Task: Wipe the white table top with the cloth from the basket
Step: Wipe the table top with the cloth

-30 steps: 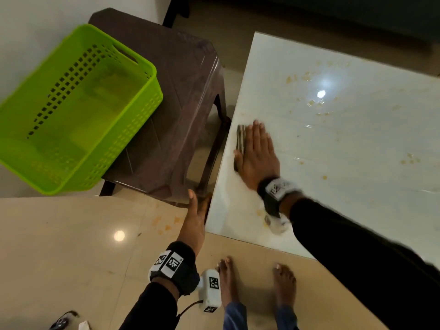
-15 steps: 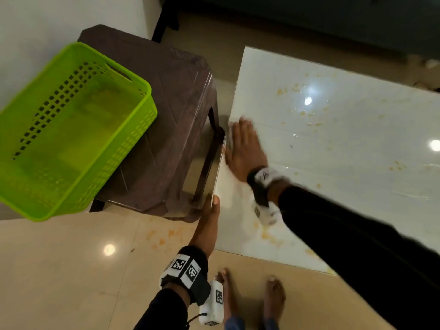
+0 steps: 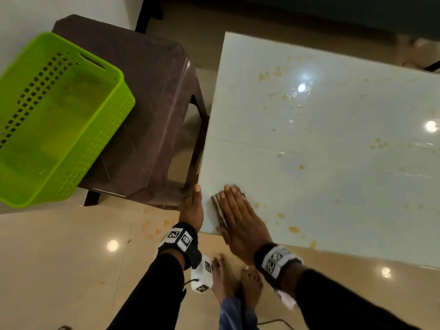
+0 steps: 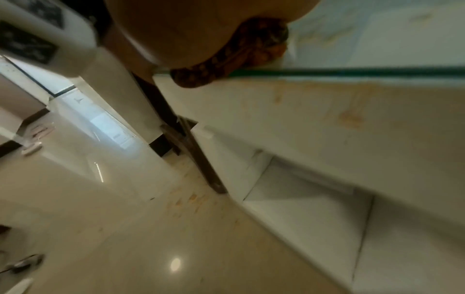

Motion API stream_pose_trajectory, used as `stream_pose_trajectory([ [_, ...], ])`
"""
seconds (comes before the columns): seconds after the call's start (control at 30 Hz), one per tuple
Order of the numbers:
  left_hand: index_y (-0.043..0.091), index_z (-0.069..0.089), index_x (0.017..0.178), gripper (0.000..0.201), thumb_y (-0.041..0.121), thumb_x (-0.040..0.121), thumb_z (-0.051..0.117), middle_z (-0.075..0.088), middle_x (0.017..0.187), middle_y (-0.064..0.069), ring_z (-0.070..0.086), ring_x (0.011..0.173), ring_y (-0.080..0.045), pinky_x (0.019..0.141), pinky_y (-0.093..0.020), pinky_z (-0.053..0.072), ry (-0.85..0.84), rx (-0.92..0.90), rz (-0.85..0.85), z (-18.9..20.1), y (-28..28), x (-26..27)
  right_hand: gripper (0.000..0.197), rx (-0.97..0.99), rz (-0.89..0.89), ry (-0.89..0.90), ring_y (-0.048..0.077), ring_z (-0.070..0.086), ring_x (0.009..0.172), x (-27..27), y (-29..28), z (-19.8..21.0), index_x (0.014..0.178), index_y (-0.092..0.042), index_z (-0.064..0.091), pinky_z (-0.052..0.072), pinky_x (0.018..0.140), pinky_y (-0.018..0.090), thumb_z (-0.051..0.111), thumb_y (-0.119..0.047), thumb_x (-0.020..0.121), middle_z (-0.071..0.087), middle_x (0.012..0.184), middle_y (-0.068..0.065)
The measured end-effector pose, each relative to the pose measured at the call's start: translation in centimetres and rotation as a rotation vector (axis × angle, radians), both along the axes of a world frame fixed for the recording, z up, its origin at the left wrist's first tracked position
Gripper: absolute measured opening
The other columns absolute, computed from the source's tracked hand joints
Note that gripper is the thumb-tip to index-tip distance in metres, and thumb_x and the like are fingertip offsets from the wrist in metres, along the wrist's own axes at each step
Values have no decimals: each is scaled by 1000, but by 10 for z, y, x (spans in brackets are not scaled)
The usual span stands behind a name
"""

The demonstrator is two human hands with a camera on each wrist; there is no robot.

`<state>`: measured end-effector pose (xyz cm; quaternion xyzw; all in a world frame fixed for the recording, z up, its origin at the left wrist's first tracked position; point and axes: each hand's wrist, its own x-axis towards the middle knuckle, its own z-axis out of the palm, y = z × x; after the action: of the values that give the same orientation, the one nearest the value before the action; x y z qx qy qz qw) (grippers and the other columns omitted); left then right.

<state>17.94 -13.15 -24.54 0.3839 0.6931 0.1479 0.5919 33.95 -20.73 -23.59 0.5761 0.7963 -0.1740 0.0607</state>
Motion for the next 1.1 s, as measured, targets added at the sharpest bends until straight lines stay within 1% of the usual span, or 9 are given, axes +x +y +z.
stream_pose_trajectory([
  [0.1, 6, 42, 153, 60, 44, 109, 28, 44, 156, -11, 40, 146, -27, 121, -34, 30, 9, 79, 61, 2, 0, 1, 73, 35, -210, 32, 42, -3, 162, 28, 91, -8, 167, -4, 5, 9, 133, 54, 10, -47, 109, 0, 174, 26],
  [0.2, 13, 45, 151, 50, 39, 110, 33, 48, 143, 3, 43, 131, -11, 111, -23, 28, -47, 118, 141, -3, -3, 6, 76, 97, -424, 15, 40, 1, 163, 48, 153, -7, 167, -3, 7, 8, 133, 51, 15, -51, 108, 1, 174, 25],
  [0.33, 13, 46, 151, 49, 39, 110, 33, 45, 136, 11, 43, 132, -10, 111, -19, 26, -10, 160, 148, -2, -4, 9, 75, 100, -390, 65, 39, -2, 163, 15, 59, -3, 166, 0, 5, 12, 132, 53, 29, -43, 110, -2, 174, 25],
  [0.47, 16, 45, 153, 54, 46, 109, 33, 46, 152, 4, 41, 140, -13, 118, -24, 26, -11, 150, 132, -14, -7, 5, 81, 53, -143, 44, 37, 2, 163, -2, -48, 1, 166, -2, 4, 17, 130, 50, 44, -41, 108, 0, 175, 21],
  [0.57, 19, 46, 152, 61, 57, 106, 33, 48, 155, 0, 43, 144, -18, 123, -33, 28, -17, 115, 126, -25, -8, 1, 69, 67, -134, 75, 40, 8, 162, 29, 6, -6, 166, -3, 12, 20, 131, 53, 30, -39, 109, 10, 173, 24],
  [0.73, 26, 42, 155, 89, 84, 89, 29, 46, 157, 3, 41, 147, -18, 125, -43, 29, -40, 108, 87, -31, -8, -6, 71, 105, -579, -23, 35, 4, 163, 86, 119, -6, 167, -3, 8, 5, 134, 47, 25, -43, 110, 4, 175, 21],
  [0.87, 39, 2, 162, 70, 62, 102, 30, 11, 170, -14, 26, 153, -36, 121, -52, 33, 278, 153, -174, -13, 6, -3, 72, 57, -520, -35, 36, 0, 164, 56, 32, 6, 166, 0, 8, 13, 132, 50, 22, -43, 110, 1, 175, 23],
  [0.97, 20, -12, 163, 86, 35, 104, 48, -7, 168, -25, 14, 155, -43, 120, -52, 34, 506, 427, -538, 13, 23, 9, 71, -64, -414, -56, 36, -1, 164, 30, -54, 19, 165, 1, 9, 9, 132, 47, 23, -42, 110, -4, 175, 21],
  [1.1, -2, -11, 160, 131, 84, 80, 48, -19, 164, -32, -20, 153, -45, 127, -51, 2, 643, 660, -952, 30, 53, 26, 76, -50, -494, -64, 36, -7, 163, 64, 16, 4, 166, -2, 3, 7, 133, 49, 6, -51, 109, -10, 174, 22],
])
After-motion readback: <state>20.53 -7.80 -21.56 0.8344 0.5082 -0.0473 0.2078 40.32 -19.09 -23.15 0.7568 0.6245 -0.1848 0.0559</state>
